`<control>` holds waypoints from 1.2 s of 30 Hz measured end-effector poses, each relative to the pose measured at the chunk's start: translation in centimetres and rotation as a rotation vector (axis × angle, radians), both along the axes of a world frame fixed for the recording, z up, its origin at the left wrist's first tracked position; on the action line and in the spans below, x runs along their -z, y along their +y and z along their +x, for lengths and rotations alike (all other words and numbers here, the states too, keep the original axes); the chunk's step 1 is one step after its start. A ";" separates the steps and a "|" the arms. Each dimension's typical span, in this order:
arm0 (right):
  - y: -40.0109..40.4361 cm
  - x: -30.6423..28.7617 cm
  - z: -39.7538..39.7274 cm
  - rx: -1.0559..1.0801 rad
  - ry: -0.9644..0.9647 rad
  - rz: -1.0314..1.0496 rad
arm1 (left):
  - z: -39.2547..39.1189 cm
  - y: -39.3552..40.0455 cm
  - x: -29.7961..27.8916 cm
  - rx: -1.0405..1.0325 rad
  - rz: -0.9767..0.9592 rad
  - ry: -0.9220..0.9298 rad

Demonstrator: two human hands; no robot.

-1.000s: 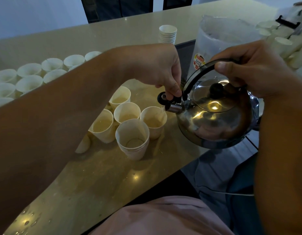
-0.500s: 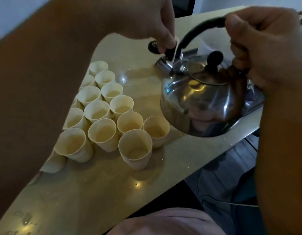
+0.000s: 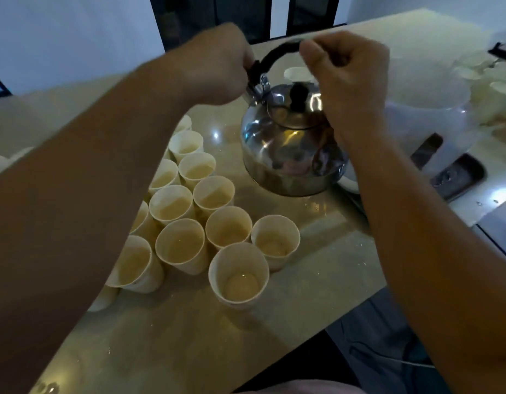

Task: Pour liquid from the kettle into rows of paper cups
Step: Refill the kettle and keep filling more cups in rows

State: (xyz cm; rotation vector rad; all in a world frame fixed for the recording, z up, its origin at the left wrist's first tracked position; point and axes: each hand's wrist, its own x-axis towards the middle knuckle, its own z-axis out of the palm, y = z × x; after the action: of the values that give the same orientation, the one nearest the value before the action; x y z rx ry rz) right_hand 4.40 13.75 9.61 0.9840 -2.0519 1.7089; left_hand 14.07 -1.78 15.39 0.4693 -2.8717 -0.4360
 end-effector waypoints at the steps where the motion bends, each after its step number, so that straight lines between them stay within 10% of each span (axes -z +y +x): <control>1: -0.3 0.8 -0.1 0.005 -0.013 0.014 | 0.0 0.1 0.6 0.000 0.043 -0.014; 24: -0.8 7.6 -0.8 -0.011 -0.233 0.271 | 0.0 -0.8 8.3 0.038 0.230 -0.182; 29: 2.0 5.9 1.0 0.215 -0.018 0.389 | 3.1 1.4 8.0 0.139 0.221 -0.289; 36: 5.5 5.3 4.6 -0.339 -0.252 1.014 | 4.8 4.4 10.5 0.250 0.146 -0.392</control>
State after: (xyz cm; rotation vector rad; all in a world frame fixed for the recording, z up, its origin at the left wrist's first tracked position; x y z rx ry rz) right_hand 9.00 19.21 4.28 1.4946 -3.1498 0.8369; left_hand 18.92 2.67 4.93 0.2382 -3.3109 -0.6652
